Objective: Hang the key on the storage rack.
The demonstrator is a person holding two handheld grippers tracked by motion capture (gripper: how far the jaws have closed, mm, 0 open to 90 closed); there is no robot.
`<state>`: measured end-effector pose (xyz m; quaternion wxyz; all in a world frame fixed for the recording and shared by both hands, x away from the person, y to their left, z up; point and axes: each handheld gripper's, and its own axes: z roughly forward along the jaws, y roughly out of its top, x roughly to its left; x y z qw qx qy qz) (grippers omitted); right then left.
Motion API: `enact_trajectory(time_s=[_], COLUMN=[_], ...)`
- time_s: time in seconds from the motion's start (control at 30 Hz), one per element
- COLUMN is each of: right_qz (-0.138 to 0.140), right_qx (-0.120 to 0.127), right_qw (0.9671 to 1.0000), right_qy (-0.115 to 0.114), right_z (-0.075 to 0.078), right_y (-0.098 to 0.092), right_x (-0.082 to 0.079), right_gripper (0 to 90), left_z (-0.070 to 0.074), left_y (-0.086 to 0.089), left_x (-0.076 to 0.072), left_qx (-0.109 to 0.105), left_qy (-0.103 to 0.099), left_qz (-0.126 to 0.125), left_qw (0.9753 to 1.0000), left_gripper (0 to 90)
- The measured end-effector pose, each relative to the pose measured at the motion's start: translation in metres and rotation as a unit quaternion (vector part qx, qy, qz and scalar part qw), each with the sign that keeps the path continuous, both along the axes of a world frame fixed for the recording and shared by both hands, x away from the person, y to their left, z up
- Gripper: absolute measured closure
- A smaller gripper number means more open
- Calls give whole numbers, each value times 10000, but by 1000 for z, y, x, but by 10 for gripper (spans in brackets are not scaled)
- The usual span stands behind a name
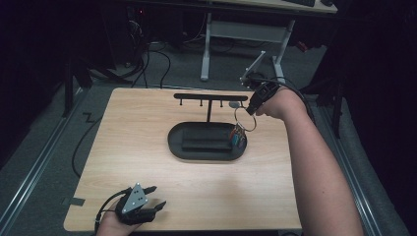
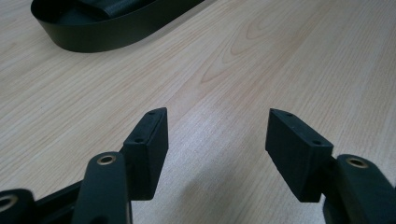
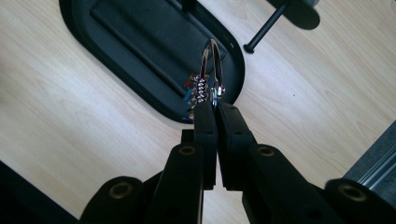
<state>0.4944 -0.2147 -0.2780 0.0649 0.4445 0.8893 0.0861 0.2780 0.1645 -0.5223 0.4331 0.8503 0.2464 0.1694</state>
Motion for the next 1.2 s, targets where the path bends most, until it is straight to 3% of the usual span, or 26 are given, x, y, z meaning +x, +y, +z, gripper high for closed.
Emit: enact_trajectory(time_s=[0.37, 0.4, 0.7, 0.9, 1.2], right_qz=[-115, -223, -170, -219, -422], right_qx=[-85, -73, -46, -37, 129], right_qw=[9999, 9997, 9998, 9997, 9980], right_qy=[33, 82, -81, -131, -443], right_z=[-21, -21, -26, -28, -19], right_y=[-4, -4, -4, -2, -5], right_x=[34, 35, 45, 45, 22], right_gripper=[880, 879, 878, 859, 665], left_z=[0, 0, 1, 0, 0], left_y=[0, -1, -1, -3, -5], left_x=[0, 0, -1, -1, -2], left_qx=[15, 10, 40, 37, 62], left_qy=[-9, -9, -30, -14, -12], left_qz=[-33, -43, -92, -115, -181], left_qw=[10000, 10000, 9999, 9999, 9998], left_gripper=[399, 399, 399, 399, 398])
